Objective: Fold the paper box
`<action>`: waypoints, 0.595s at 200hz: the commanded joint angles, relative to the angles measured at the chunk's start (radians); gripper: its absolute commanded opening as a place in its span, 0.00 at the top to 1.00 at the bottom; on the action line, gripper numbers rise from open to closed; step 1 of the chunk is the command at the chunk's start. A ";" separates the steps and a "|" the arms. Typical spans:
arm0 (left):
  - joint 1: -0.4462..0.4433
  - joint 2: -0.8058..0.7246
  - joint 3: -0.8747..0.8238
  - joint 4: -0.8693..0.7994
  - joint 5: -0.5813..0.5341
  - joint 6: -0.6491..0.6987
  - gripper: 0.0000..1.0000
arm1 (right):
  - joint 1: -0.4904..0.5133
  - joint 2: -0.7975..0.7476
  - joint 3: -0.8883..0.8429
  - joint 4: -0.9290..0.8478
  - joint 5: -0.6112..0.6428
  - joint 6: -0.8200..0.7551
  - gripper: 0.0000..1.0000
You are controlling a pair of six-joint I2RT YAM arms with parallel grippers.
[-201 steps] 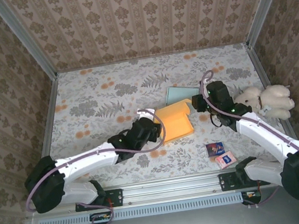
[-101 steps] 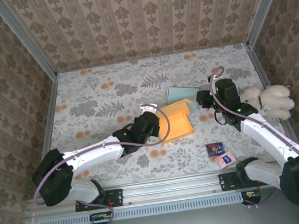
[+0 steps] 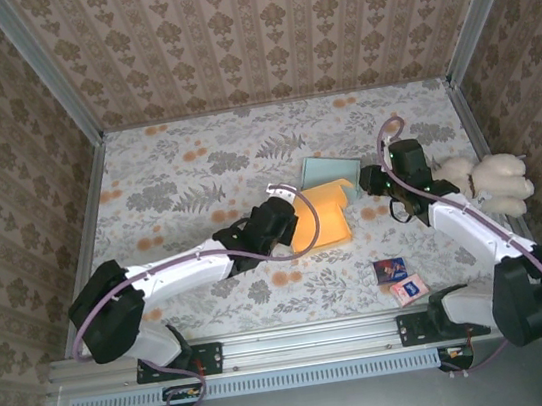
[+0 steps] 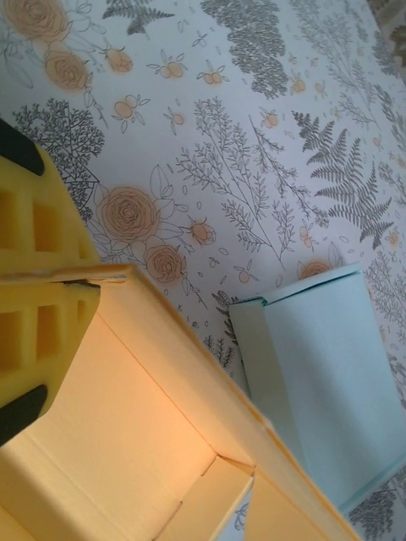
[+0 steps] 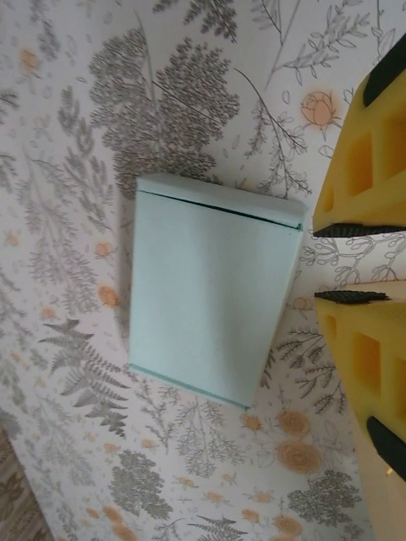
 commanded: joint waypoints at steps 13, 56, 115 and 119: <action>0.008 -0.017 0.017 -0.015 0.018 0.132 1.00 | 0.004 0.077 0.003 0.118 -0.231 0.080 0.75; 0.048 -0.046 0.002 -0.007 0.048 0.126 1.00 | 0.049 0.155 0.006 0.180 -0.349 0.124 0.76; 0.094 -0.116 -0.054 0.026 0.148 0.076 1.00 | 0.134 0.150 -0.009 0.255 -0.411 0.186 0.77; 0.098 -0.119 -0.058 0.027 0.152 0.068 1.00 | 0.145 0.149 -0.008 0.257 -0.410 0.188 0.77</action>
